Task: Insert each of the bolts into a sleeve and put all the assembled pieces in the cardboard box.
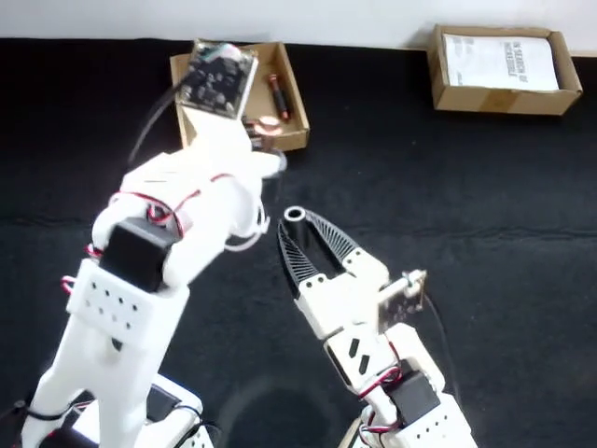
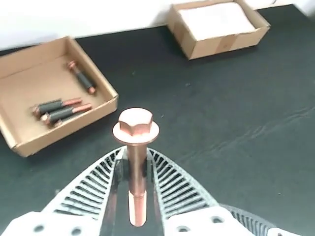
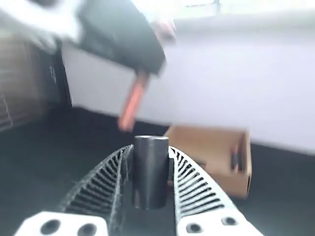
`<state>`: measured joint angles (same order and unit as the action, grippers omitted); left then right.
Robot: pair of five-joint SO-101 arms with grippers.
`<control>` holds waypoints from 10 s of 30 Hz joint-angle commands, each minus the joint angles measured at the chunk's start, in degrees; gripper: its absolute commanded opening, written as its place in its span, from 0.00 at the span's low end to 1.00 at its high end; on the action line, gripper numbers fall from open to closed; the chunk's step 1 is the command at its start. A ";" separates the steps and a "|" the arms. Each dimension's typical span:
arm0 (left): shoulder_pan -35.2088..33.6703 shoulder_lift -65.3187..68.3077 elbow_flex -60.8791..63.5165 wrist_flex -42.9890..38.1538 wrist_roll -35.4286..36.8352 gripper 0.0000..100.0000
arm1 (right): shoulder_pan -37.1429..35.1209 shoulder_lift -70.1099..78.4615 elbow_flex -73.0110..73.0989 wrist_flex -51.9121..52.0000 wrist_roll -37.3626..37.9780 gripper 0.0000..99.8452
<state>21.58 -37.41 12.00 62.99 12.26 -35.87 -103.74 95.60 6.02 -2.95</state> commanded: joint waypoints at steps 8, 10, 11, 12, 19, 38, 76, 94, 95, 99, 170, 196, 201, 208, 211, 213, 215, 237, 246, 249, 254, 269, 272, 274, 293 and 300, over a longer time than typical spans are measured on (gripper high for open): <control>0.84 -9.19 10.33 -13.19 -0.09 0.01 | -0.40 -1.19 7.78 -4.09 1.76 0.01; 0.84 -9.98 10.15 -13.19 -0.09 0.01 | -0.40 -1.01 7.78 -4.09 1.76 0.01; 0.84 -10.24 9.54 -12.92 -0.09 0.01 | -0.40 -0.92 7.78 -4.09 1.76 0.01; 0.84 -10.51 8.92 -12.92 -0.09 0.01 | -0.40 -0.84 7.78 -4.09 1.76 0.01; 1.36 -10.77 5.23 -12.84 0.00 0.01 | -0.40 -0.84 7.78 -4.09 1.76 0.01; 5.49 -10.86 3.65 -12.75 0.35 0.01 | -0.48 -0.75 7.78 -4.00 1.93 0.01; 4.62 -10.95 10.33 -8.62 15.03 0.01 | -0.40 -0.84 7.78 -0.84 2.11 0.01; 14.11 -10.95 14.55 0.62 15.03 0.01 | -0.22 -0.84 7.78 -0.84 2.11 0.01; 14.73 -10.95 14.55 1.58 15.03 0.01 | -0.22 -0.84 7.78 -0.84 2.11 0.01; 14.81 -10.95 14.55 3.34 14.95 0.01 | -0.13 -0.92 7.78 -0.84 2.11 0.01; -26.77 -66.42 59.56 -2.99 -19.96 0.01 | 7.16 97.27 -86.11 -0.48 5.80 0.01; -31.43 -66.33 85.05 -15.91 -19.60 0.01 | 9.71 170.07 -169.10 25.36 15.56 0.01; -31.43 -66.42 85.05 -10.29 -19.78 0.01 | 9.27 177.27 -177.27 25.63 22.42 0.01; -28.97 -66.42 85.05 -8.35 -19.87 0.01 | 7.78 178.42 -186.33 46.46 29.19 0.16; -26.33 -66.42 85.05 -5.27 -19.87 0.01 | 6.90 178.77 -191.43 61.49 27.60 0.21; -25.19 -66.42 85.05 -4.13 -19.96 0.01 | 7.34 178.59 -195.03 67.12 26.20 0.21; -25.01 -66.33 85.05 -3.78 -19.96 0.01 | 7.69 177.98 -197.49 69.49 23.82 0.21; -25.01 -65.80 85.05 -4.13 -19.96 0.01 | 15.43 148.70 -196.70 95.34 5.36 0.21; -25.27 -65.80 85.05 -4.13 -19.96 0.01 | 15.69 126.55 -171.91 95.34 5.36 0.21; -25.27 -65.80 85.05 -4.13 -19.96 0.01 | 15.43 114.24 -152.92 95.25 5.36 0.21; -25.27 -65.80 85.05 -4.13 -19.96 0.01 | 15.52 95.08 -119.43 94.90 5.63 0.21; -25.36 -65.80 85.14 -4.13 -19.78 0.01 | 15.69 56.57 -61.32 85.23 5.45 0.21; -25.36 -65.80 85.14 -4.13 -19.78 0.01 | 15.69 50.68 -49.54 80.40 5.63 0.21; -25.36 -65.80 85.14 -4.13 -19.69 0.01 | 15.69 46.90 -42.24 77.23 5.71 0.21; -25.36 -65.89 85.14 -0.88 -19.60 0.01 | 31.78 39.60 -3.30 44.97 5.45 0.21; -25.36 -65.89 85.14 1.58 -15.30 0.01 | 32.40 39.52 -1.98 49.10 5.45 0.21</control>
<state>-4.00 -102.29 96.22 64.22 -6.02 -5.54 -64.18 90.95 52.53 2.95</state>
